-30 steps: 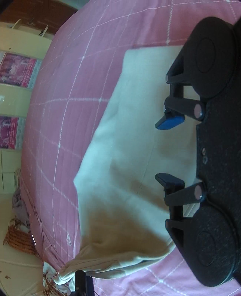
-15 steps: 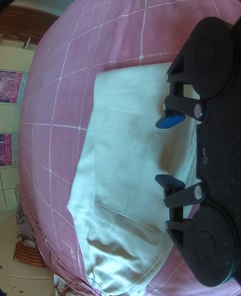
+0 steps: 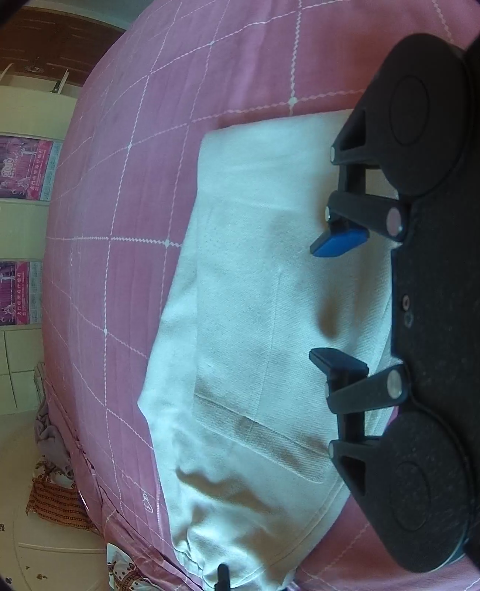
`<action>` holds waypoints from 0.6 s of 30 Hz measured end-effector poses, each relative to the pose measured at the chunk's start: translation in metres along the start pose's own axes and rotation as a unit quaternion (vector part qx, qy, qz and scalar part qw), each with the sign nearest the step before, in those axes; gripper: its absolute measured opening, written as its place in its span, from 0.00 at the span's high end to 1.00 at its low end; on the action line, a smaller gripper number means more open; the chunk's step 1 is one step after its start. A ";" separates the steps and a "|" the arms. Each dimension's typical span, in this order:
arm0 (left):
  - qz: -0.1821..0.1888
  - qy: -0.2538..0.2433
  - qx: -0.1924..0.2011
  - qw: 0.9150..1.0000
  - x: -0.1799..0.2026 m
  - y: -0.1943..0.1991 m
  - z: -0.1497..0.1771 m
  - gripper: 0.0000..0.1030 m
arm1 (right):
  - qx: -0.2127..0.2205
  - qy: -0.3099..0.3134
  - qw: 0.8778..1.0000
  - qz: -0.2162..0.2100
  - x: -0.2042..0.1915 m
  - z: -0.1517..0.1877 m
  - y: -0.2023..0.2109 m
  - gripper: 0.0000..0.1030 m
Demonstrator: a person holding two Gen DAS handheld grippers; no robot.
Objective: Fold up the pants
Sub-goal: 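Lift the waistband and fold it over onto the cuff end with the left gripper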
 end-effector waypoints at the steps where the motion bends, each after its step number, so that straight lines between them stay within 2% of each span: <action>1: 0.007 0.001 -0.004 1.000 0.001 -0.004 -0.003 0.67 | 0.000 0.002 1.000 0.001 -0.003 -0.003 -0.001 0.47; 5: 0.012 -0.007 -0.011 1.000 -0.007 -0.021 -0.009 0.73 | 0.004 -0.010 1.000 -0.005 -0.011 -0.017 -0.005 0.47; 7: 0.021 -0.005 -0.011 1.000 -0.007 -0.023 -0.011 0.73 | 0.005 -0.014 0.999 -0.028 -0.023 -0.031 -0.008 0.52; 12: 0.003 -0.012 -0.008 1.000 0.005 -0.026 -0.014 0.72 | 0.010 0.041 0.997 -0.061 -0.090 -0.068 -0.027 0.56; 14: -0.013 -0.039 0.004 0.999 0.014 -0.018 -0.010 0.78 | -0.007 0.054 0.996 -0.071 -0.114 -0.070 -0.040 0.56; 16: -0.010 -0.070 0.023 0.997 0.026 -0.001 -0.005 0.81 | -0.055 0.075 0.993 -0.074 -0.134 -0.062 -0.060 0.55; 18: -0.003 -0.110 0.045 0.993 0.046 0.018 0.001 0.82 | -0.048 0.088 0.993 -0.063 -0.140 -0.057 -0.061 0.54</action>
Point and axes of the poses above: each gripper's, at about its wrist camera, not at the fingertips, and y roughly against the way its jaws point, x to its right, z to its underside, the point moved 3 cm from there along -y, roughly the way its jaws point, and after that the axes turned 9 degrees about -x, right-handed, at the moved point
